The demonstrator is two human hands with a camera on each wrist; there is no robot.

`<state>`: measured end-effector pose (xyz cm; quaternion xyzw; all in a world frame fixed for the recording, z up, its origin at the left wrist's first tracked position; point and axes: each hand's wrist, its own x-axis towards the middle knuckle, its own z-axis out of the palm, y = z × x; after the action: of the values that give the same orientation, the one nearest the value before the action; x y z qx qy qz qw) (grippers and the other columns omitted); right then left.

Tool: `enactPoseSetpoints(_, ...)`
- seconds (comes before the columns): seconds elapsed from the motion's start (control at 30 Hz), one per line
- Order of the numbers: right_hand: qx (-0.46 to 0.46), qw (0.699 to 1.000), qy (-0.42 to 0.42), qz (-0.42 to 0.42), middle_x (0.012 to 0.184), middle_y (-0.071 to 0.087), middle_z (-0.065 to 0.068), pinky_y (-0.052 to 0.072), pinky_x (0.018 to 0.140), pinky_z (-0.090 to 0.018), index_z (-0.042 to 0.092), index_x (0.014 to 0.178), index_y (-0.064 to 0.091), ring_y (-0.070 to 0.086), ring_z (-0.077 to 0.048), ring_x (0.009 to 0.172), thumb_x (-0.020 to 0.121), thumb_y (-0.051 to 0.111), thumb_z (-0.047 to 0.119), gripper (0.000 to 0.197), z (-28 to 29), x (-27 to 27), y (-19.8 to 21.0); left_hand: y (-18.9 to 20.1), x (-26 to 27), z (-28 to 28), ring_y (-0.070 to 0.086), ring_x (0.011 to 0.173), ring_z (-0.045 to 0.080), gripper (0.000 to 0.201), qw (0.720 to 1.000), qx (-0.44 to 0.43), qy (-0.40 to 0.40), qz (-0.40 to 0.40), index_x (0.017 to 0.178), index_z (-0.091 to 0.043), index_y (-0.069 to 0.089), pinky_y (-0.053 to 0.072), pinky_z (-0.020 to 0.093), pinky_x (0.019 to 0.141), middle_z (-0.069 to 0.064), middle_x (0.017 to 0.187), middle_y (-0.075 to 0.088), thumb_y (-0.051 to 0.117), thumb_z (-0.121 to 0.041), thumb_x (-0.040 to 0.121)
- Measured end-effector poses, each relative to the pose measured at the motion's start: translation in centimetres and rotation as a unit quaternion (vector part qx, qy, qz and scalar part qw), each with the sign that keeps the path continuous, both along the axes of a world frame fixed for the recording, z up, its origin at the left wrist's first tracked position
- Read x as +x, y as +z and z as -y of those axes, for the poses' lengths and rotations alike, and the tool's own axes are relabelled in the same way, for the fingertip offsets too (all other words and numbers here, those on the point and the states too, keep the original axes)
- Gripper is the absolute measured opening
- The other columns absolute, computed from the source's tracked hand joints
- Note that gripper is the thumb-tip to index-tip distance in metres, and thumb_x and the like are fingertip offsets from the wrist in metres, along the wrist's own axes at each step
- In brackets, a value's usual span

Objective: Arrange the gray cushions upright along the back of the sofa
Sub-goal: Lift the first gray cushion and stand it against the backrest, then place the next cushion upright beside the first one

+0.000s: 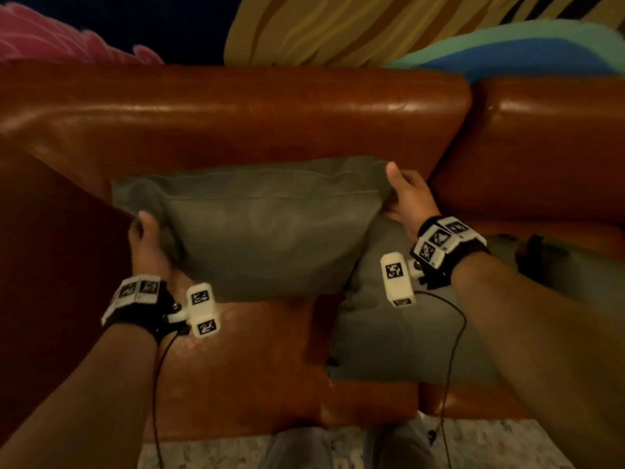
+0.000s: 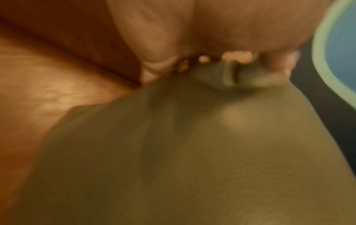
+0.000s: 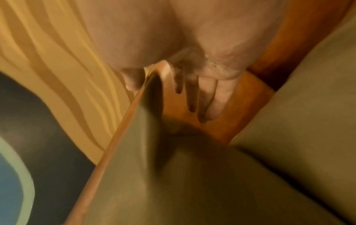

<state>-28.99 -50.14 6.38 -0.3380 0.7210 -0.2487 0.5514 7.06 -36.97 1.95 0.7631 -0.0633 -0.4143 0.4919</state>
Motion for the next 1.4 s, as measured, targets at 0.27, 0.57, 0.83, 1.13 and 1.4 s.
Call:
enactPoseSetpoints(0.27,0.107,0.972,-0.018,-0.207,0.127,0.069,-0.01,0.047,0.108,-0.046,0.023,0.112,0.066,0.063,-0.033,0.12,0.076,0.073,0.06,0.052,-11.4,-18.1,-2.9,-3.5,-11.9,-10.1,0.053,0.125,0.033,0.043,0.964,0.251,-0.089,-0.004,0.132,-0.011,0.052,0.046,0.043,0.099,0.016,0.138,0.054,0.048,-0.028,0.092)
enactPoseSetpoints(0.57,0.235,0.966,-0.083,-0.063,0.144,0.053,-0.007,0.046,0.103,-0.046,0.02,0.156,0.033,0.056,-0.032,0.122,0.079,0.08,0.037,0.092,-15.5,-30.1,-10.1,-6.6,-32.5,-5.7,0.046,0.135,0.029,0.085,0.899,0.213,-0.377,-0.071,0.15,-0.039,0.024,0.035,0.043,0.115,0.002,0.151,0.044,0.064,-0.059,0.077)
enactPoseSetpoints(0.83,0.208,0.963,0.066,-0.158,0.153,0.05,-0.007,0.045,0.111,-0.047,0.029,0.154,0.037,0.055,-0.037,0.132,0.069,0.067,0.076,0.101,-12.6,-38.4,-9.2,-8.0,-42.6,-7.5,0.042,0.138,0.031,0.094,0.907,0.239,-0.339,-0.069,0.143,-0.027,0.042,0.027,0.045,0.118,0.004,0.152,0.045,0.053,-0.078,0.064)
enactPoseSetpoints(1.13,0.16,0.986,0.019,-0.028,0.139,0.064,0.0,0.048,0.108,-0.051,0.031,0.145,0.051,0.063,-0.031,0.124,0.02,0.079,0.084,0.139,-9.4,-39.3,-12.6,-13.7,-40.1,-5.3,0.063,0.114,0.03,0.098,0.949,0.224,-0.204,-0.087,0.124,-0.035,0.056,0.045,0.051,0.104,0.0,0.128,0.065,0.071,-0.085,0.04)
enactPoseSetpoints(1.4,-0.045,0.998,0.018,0.029,0.123,0.061,0.024,0.046,0.106,-0.035,0.039,0.141,0.045,0.06,-0.006,0.119,0.042,0.086,0.07,0.111,-7.5,-39.0,-3.7,-1.2,-41.4,-1.2,0.058,0.117,0.017,0.091,0.979,0.004,-0.204,0.01,0.137,-0.035,0.034,0.051,0.039,0.097,-0.003,0.134,0.056,0.082,-0.043,0.06)
